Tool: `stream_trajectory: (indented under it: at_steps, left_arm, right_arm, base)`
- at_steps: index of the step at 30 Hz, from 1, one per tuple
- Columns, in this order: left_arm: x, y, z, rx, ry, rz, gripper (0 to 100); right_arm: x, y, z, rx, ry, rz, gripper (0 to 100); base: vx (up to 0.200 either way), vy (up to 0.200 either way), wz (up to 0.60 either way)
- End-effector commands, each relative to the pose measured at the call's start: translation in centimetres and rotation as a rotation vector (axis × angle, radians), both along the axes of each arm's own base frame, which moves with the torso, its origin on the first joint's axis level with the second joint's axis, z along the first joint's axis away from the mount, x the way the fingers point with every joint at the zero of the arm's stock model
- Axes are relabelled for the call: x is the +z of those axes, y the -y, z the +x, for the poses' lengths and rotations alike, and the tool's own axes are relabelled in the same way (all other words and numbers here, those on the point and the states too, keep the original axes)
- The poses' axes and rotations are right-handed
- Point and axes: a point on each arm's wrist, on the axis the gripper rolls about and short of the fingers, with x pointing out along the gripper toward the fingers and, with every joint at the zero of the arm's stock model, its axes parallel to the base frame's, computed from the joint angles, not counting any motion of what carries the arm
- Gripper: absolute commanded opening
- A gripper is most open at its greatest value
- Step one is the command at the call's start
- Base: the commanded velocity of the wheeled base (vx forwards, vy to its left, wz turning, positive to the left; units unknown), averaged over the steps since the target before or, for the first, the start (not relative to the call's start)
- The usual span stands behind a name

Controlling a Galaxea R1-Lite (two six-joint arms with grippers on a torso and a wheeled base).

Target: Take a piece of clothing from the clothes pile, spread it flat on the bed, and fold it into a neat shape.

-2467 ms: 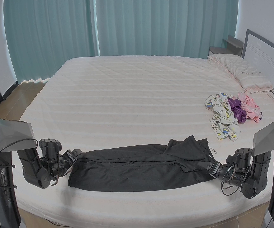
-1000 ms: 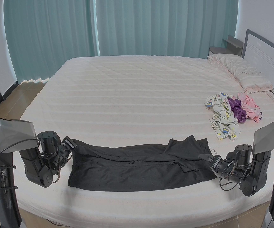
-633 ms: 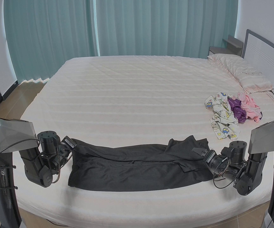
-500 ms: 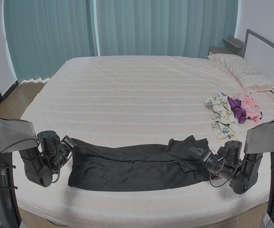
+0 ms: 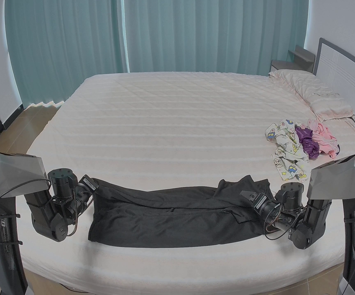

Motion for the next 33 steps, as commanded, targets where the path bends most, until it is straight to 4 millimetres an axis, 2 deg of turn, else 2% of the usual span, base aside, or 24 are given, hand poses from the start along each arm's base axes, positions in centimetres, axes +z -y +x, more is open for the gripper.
stream_trajectory:
  at_steps: [1, 4, 5, 7, 12, 20, 23, 28, 33]
  left_arm:
    - [0.1, 0.0, 0.0, 0.002, 0.004, -0.001, 0]
    - [0.1, 0.0, 0.0, 0.002, 0.004, -0.001, 0]
    - [0.1, 0.0, 0.0, 0.002, 0.004, -0.001, 0]
    - [0.1, -0.1, 0.0, 0.003, 0.004, 0.000, 0]
    - [0.3, -0.1, 0.0, 0.003, 0.009, -0.001, 0]
    - [0.5, -0.2, 0.2, 0.009, 0.019, -0.002, 0]
    - [0.6, -0.3, 0.4, 0.012, 0.032, -0.003, 0]
    - [1.6, -0.7, 0.9, 0.035, 0.171, -0.012, 0]
    - [1.5, -1.1, 0.9, 0.048, 0.173, -0.014, 0]
  right_arm:
    - [-1.0, -0.3, 1.5, -0.020, 0.007, -0.007, 100]
    - [-1.3, -0.3, 2.6, -0.047, -0.004, -0.019, 100]
    - [-1.3, -0.3, 2.6, -0.047, -0.004, -0.019, 0]
    - [-1.5, -0.1, 3.2, -0.068, -0.021, -0.033, 0]
    - [-1.1, -0.1, 3.1, -0.081, -0.013, -0.037, 0]
    - [2.0, -0.3, 3.9, -0.082, 0.068, -0.013, 0]
    - [3.4, -0.2, 5.0, -0.095, 0.103, -0.002, 0]
    - [6.0, 0.6, 7.2, -0.133, 0.196, 0.028, 0]
    - [6.2, 1.2, 7.6, -0.179, 0.219, 0.019, 0]
  base:
    - [0.000, 0.000, 0.00]
    - [0.000, 0.000, 0.00]
    - [0.000, 0.000, 0.00]
    - [0.000, 0.000, 0.00]
    - [0.000, 0.000, 0.00]
    - [0.000, 0.000, 0.00]
    - [0.000, 0.000, 0.00]
    - [0.000, 0.000, 0.00]
    - [0.000, 0.000, 0.00]
